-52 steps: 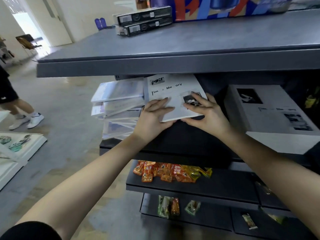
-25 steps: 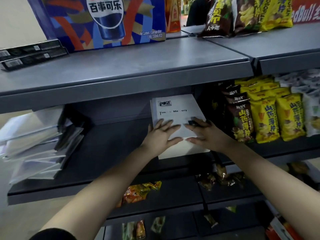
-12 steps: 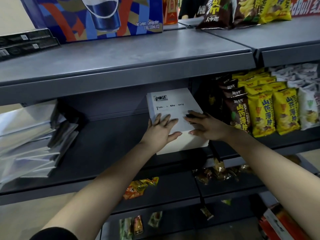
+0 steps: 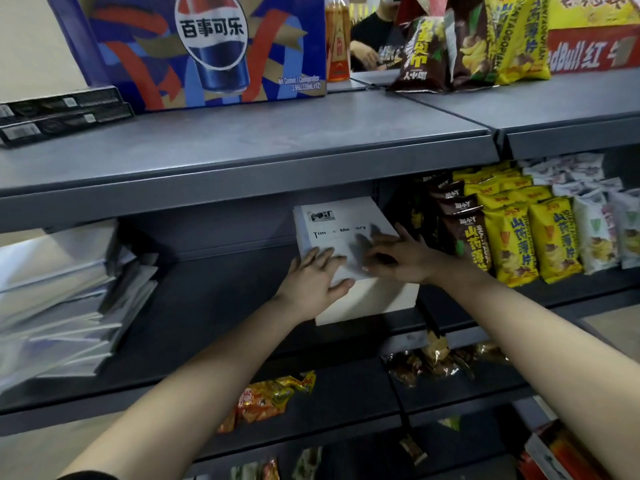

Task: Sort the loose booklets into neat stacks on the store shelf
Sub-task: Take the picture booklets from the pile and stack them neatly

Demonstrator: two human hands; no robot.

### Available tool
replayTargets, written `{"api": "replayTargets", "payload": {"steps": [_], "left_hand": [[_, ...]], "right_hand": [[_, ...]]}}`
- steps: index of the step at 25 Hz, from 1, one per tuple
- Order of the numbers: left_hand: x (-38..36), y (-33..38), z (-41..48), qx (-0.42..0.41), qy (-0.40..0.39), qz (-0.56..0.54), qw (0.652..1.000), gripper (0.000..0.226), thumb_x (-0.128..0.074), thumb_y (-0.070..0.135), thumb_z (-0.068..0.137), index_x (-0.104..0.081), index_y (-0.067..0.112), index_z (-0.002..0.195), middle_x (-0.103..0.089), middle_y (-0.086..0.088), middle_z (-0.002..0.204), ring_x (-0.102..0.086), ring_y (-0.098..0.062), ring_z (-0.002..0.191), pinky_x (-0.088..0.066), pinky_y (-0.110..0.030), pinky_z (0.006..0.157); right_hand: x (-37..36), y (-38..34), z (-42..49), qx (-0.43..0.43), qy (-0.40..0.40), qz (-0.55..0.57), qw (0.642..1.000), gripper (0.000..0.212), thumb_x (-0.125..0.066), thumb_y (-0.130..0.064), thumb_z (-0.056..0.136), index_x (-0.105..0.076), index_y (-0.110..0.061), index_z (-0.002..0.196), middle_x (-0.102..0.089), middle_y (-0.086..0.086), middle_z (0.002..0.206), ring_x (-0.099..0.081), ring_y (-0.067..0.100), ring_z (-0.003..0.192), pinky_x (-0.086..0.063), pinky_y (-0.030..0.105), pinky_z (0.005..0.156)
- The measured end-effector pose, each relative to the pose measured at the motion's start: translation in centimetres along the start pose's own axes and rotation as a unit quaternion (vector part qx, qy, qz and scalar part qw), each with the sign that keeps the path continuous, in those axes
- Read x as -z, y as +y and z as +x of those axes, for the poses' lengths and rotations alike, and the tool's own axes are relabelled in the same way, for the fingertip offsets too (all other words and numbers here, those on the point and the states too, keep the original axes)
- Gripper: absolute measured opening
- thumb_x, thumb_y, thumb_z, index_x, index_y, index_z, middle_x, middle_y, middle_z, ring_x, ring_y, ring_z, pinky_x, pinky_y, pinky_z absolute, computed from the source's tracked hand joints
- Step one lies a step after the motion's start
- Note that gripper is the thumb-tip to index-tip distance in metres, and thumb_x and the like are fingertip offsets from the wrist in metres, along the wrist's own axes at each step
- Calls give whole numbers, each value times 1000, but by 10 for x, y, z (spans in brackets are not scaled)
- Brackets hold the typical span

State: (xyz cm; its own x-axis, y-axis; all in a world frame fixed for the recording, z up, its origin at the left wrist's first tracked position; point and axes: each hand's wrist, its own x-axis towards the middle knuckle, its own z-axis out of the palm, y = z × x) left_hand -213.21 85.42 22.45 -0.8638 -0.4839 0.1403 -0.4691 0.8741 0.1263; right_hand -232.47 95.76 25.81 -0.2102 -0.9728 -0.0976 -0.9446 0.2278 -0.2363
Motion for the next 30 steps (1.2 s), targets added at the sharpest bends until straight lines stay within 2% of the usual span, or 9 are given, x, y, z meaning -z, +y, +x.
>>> {"api": "replayTargets", "payload": {"steps": [3, 8, 11, 13, 18, 22, 26, 30], "left_hand": [[15, -22, -18, 1, 17, 31, 999, 52, -30, 52, 97, -37, 26, 141, -30, 2, 152, -22, -21, 141, -9, -46, 115], [42, -86, -64, 61, 43, 83, 994, 49, -31, 47, 98, -40, 22, 140, -35, 0, 150, -26, -23, 139, -8, -48, 116], [63, -141, -101, 115, 71, 113, 984, 46, -36, 44, 96, -44, 25, 137, -39, 1, 147, -30, -24, 136, -9, -48, 116], [74, -176, -125, 155, 74, 127, 977, 49, -32, 45, 93, -44, 26, 137, -40, 0, 146, -29, -27, 137, -8, -49, 116], [94, -242, -185, 229, 67, 114, 964, 49, -38, 37, 95, -34, 26, 142, -27, 0, 153, -18, -28, 142, -5, -50, 116], [102, -287, -231, 262, 80, 104, 956, 49, -39, 36, 95, -34, 25, 143, -24, -1, 154, -17, -29, 142, -4, -49, 115], [109, -327, -265, 264, 98, 145, 949, 46, -41, 35, 95, -39, 24, 139, -31, -3, 151, -26, -30, 137, -16, -47, 110], [113, -358, -279, 273, 122, 125, 946, 42, -45, 31, 93, -47, 21, 134, -39, -3, 146, -32, -31, 133, -22, -49, 108]], "right_hand": [[-2, -48, 19, 53, 100, -27, 993, 44, -42, -51, 93, -45, -36, 134, -15, -10, 156, 11, 26, 144, 2, 61, 112], [-25, -139, 59, 145, 155, 0, 977, 45, -45, -45, 94, -45, -28, 135, -23, -3, 155, 1, 27, 145, 0, 59, 113], [-40, -197, 82, 191, 149, 2, 970, 44, -47, -43, 93, -47, -28, 135, -26, -4, 153, -3, 30, 145, -6, 59, 113], [-47, -232, 91, 214, 147, 8, 966, 43, -48, -42, 93, -48, -28, 134, -26, -5, 153, -3, 28, 145, -5, 58, 112], [-66, -314, 114, 245, 135, 19, 960, 42, -48, -39, 94, -48, -28, 134, -26, -4, 153, -4, 27, 145, -4, 59, 112], [-81, -382, 135, 278, 140, 28, 950, 40, -49, -35, 94, -48, -28, 134, -27, -5, 153, -6, 25, 145, -5, 59, 111], [-95, -437, 149, 301, 147, 46, 941, 39, -50, -34, 94, -50, -29, 132, -29, -3, 152, -6, 24, 145, -6, 57, 114], [-101, -468, 163, 283, 158, 41, 945, 40, -48, -33, 94, -48, -29, 134, -29, -2, 152, -8, 24, 145, -9, 56, 113]]}}
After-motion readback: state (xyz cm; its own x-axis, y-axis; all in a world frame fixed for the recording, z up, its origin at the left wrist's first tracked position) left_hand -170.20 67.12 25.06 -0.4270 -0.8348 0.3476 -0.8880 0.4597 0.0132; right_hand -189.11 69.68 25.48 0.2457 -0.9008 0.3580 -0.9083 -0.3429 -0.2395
